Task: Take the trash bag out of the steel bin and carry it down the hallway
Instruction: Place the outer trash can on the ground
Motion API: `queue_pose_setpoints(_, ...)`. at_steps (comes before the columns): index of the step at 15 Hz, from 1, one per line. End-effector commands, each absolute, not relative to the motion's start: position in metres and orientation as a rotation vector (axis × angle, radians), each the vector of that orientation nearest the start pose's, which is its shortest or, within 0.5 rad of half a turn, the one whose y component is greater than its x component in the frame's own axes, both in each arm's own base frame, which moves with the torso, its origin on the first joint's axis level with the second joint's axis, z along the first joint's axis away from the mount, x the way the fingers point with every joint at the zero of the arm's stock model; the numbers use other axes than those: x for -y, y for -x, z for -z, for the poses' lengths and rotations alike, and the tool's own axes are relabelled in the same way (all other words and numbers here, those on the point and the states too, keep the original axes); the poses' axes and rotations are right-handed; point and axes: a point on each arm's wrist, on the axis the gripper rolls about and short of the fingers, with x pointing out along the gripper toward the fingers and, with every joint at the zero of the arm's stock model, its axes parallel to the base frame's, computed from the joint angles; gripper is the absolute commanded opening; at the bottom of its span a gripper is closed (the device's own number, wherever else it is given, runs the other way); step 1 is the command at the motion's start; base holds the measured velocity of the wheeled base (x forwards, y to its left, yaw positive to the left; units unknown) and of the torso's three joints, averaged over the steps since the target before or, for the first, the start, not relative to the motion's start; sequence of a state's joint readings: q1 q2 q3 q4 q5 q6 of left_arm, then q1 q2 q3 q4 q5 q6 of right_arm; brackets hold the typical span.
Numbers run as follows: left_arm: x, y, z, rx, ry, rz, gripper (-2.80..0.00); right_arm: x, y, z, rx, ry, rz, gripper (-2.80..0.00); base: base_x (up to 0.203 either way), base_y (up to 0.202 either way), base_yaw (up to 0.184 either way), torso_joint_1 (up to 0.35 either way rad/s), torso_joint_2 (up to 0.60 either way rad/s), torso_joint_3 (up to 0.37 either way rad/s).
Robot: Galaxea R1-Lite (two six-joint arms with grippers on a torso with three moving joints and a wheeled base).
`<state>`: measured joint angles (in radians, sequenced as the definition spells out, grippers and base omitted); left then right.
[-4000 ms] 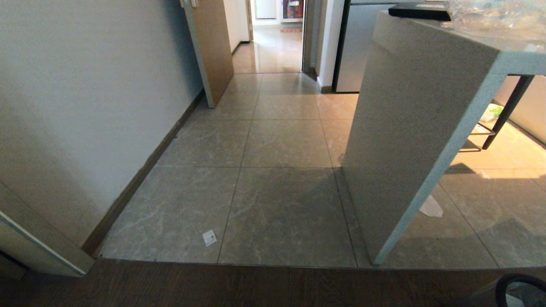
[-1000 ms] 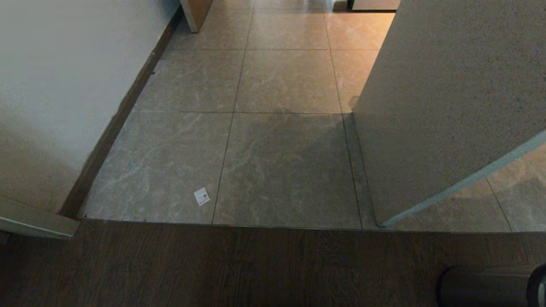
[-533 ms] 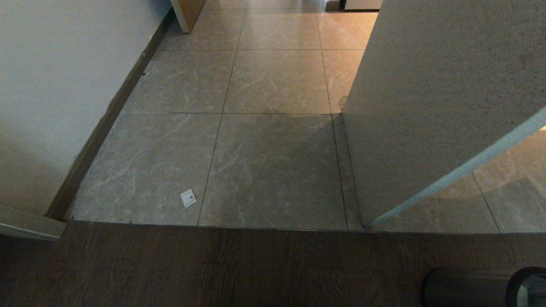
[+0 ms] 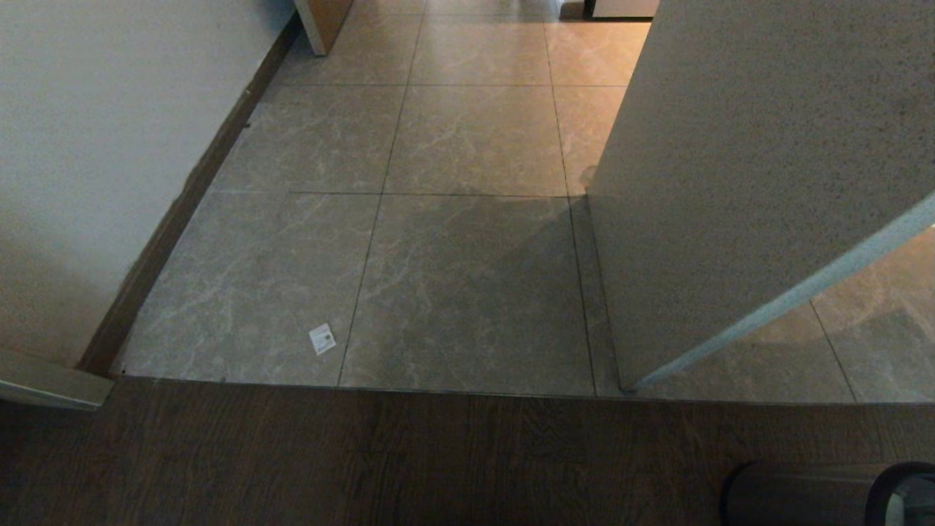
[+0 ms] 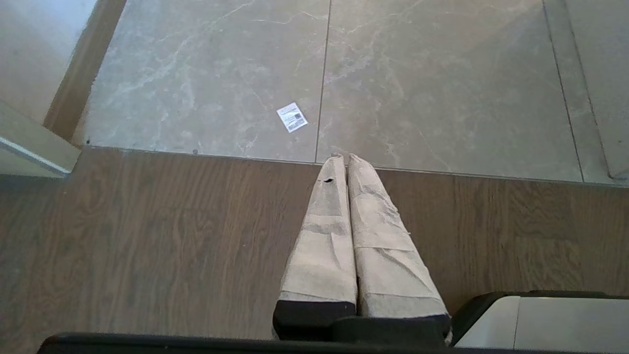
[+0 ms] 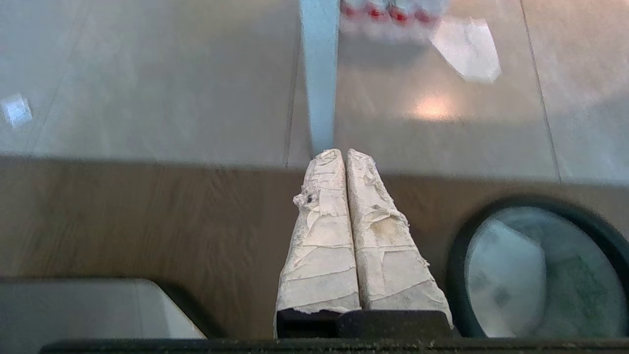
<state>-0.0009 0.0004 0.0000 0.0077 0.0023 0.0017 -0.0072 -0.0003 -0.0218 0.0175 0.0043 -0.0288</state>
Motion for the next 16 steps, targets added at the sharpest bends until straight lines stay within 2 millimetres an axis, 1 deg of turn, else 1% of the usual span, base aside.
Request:
queue_pose_setpoints(1,0.000,0.023,-0.075,-0.008,-0.002,-0.003,-2.80,0.000,0.036,-0.114,0.083,0.052,0.007,-2.80,0.000,0.000,0.000,0.000,0.00,0.000)
queue_pose_setpoints(3,0.000,0.023,-0.075,-0.008,-0.002,-0.003,-2.80,0.001,0.054,-0.158,0.093,0.060,0.064,-2.80,0.000,0.000,0.000,0.000,0.00,0.000)
queue_pose_setpoints(4,0.000,0.023,-0.075,-0.008,-0.003,-0.003,-2.80,0.002,0.061,-0.181,0.050,0.060,0.139,-2.80,0.000,0.000,0.000,0.000,0.00,0.000)
queue_pose_setpoints(5,0.000,0.023,-0.075,-0.007,-0.002,-0.003,-2.80,0.004,0.062,-0.201,-0.036,0.066,0.223,-2.80,0.000,0.000,0.000,0.000,0.00,0.000)
queue_pose_setpoints(7,0.000,0.023,-0.075,-0.008,-0.003,-0.003,-2.80,0.007,0.049,-0.225,-0.256,0.102,0.354,-2.80,0.000,0.000,0.000,0.000,0.00,0.000)
queue_pose_setpoints(9,0.000,0.023,-0.075,-0.008,-0.002,-0.003,-2.80,0.009,0.032,-0.233,-0.410,0.142,0.446,-2.80,0.000,0.000,0.000,0.000,0.00,0.000)
queue_pose_setpoints(11,0.000,0.023,-0.075,-0.008,-0.002,-0.003,-2.80,0.010,0.008,-0.236,-0.533,0.156,0.504,-2.80,0.000,0.000,0.000,0.000,0.00,0.000)
queue_pose_setpoints(12,0.000,0.023,-0.075,-0.008,-0.002,-0.003,-2.80,0.011,-0.008,-0.236,-0.596,0.141,0.532,-2.80,0.000,0.000,0.000,0.000,0.00,0.000)
queue_pose_setpoints(14,0.000,0.023,-0.075,-0.008,-0.002,-0.003,-2.80,0.014,-0.043,-0.230,-0.720,0.048,0.596,-2.80,0.000,0.000,0.000,0.000,0.00,0.000)
queue_pose_setpoints(16,0.000,0.023,-0.075,-0.008,-0.002,-0.003,-2.80,0.019,-0.073,-0.214,-0.839,-0.059,0.670,-2.80,0.000,0.000,0.000,0.000,0.00,0.000)
